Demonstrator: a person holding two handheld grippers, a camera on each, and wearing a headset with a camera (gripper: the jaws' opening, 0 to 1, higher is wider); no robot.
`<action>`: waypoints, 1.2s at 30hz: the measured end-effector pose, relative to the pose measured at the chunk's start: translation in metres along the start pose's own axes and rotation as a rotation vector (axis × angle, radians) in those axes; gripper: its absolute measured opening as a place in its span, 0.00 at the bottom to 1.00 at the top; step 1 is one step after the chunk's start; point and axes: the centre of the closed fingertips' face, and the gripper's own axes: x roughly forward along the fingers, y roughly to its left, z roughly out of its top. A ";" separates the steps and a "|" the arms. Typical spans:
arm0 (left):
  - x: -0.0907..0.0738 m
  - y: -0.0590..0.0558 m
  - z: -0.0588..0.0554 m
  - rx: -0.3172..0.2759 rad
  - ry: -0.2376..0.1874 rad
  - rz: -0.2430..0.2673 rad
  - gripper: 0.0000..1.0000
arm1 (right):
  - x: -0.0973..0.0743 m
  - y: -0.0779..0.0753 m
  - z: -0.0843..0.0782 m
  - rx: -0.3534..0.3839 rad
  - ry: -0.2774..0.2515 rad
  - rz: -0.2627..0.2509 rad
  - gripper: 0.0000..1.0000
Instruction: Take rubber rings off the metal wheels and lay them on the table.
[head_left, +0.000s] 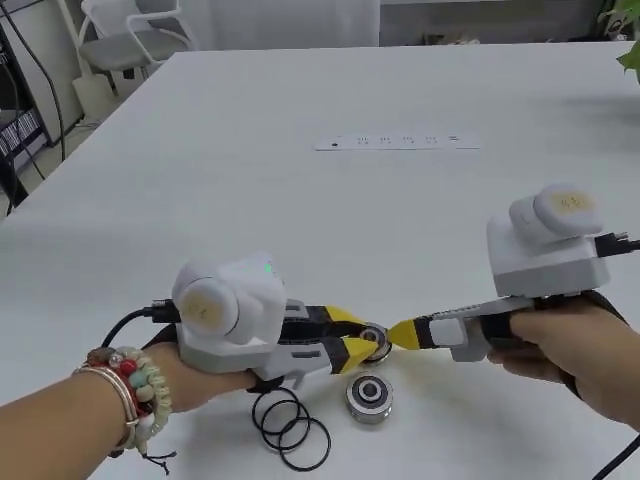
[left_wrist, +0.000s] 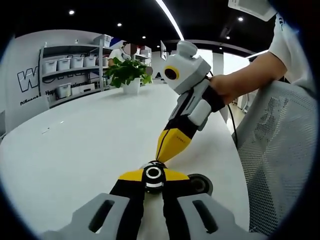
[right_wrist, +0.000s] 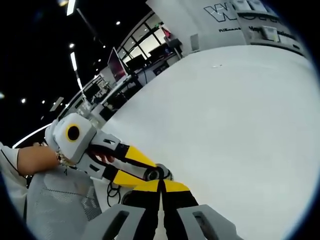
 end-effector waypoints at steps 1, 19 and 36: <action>0.000 0.000 0.000 0.001 0.000 0.000 0.08 | 0.000 0.000 0.000 -0.001 0.000 0.000 0.00; 0.000 0.000 0.000 0.007 0.002 0.004 0.09 | 0.002 0.006 0.002 -0.023 0.003 0.015 0.00; 0.000 0.000 0.000 0.014 0.002 0.006 0.09 | 0.001 0.014 0.007 -0.018 -0.022 0.057 0.00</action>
